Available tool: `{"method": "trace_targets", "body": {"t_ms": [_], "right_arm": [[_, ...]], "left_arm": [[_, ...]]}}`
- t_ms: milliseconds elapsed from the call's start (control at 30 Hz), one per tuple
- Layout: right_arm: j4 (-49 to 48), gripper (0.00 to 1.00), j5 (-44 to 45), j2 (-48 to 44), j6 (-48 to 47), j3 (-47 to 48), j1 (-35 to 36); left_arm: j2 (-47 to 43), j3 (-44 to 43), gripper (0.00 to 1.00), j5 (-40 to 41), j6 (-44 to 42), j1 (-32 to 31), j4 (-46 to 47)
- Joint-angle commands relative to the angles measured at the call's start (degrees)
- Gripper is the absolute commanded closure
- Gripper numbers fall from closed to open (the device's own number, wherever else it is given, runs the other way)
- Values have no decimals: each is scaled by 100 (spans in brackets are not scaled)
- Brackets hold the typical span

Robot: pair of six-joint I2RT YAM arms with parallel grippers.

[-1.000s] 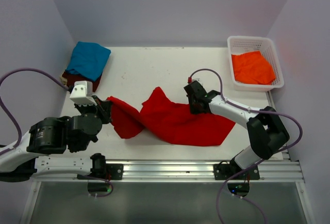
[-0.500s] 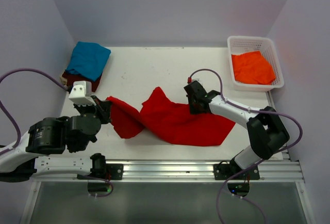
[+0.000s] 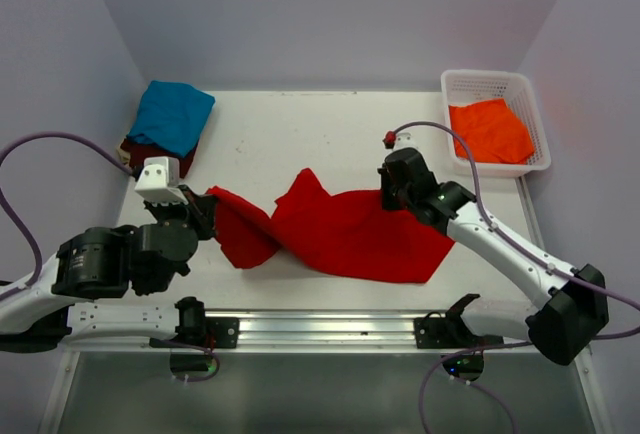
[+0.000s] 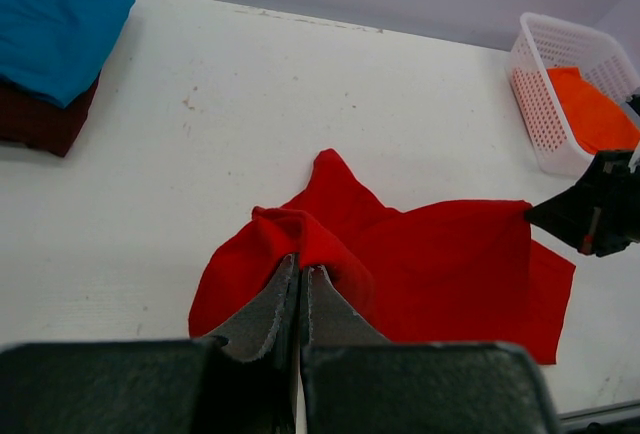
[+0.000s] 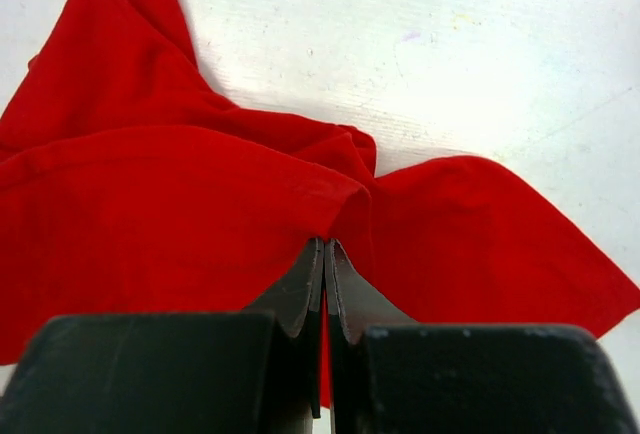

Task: Fold and stack the t-shirts
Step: Flatten out the tshirt

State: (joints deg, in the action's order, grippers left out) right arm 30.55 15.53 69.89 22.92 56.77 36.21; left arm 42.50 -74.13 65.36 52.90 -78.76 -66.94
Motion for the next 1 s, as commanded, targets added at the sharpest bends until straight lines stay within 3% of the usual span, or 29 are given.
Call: {"method": "trace_targets", "body": {"t_ms": [0,167,267,300,433,633,767,967], "right_arm": [[198,100,65,-387,-121,176,-26],[-154,100,134,-1432,-331,44,-17],[-137,100,152,-2057,-498,193,-17],[-119,100,178,-2189,-542,255,-8],[266,100,310,-2917,-779,903,-8],[917,100,739,-3648,-1244,1819,-8],[1662,100,1372,-3851,-1421,2494,-26],[2034,100,2076,-3842,-1597,2550,-17]], "left_arm": [[74,-67,100,284,9,19,199],[22,-137,100,477,-209,19,312],[-136,-163,100,592,-1034,19,1022],[-180,-181,100,592,-1654,19,1294],[-242,-225,100,232,-3240,19,3033],[591,-602,100,-963,-4420,19,3661],[1417,-945,100,-737,-4981,-130,4046],[2569,-1393,100,-708,-6826,-465,5627]]}}
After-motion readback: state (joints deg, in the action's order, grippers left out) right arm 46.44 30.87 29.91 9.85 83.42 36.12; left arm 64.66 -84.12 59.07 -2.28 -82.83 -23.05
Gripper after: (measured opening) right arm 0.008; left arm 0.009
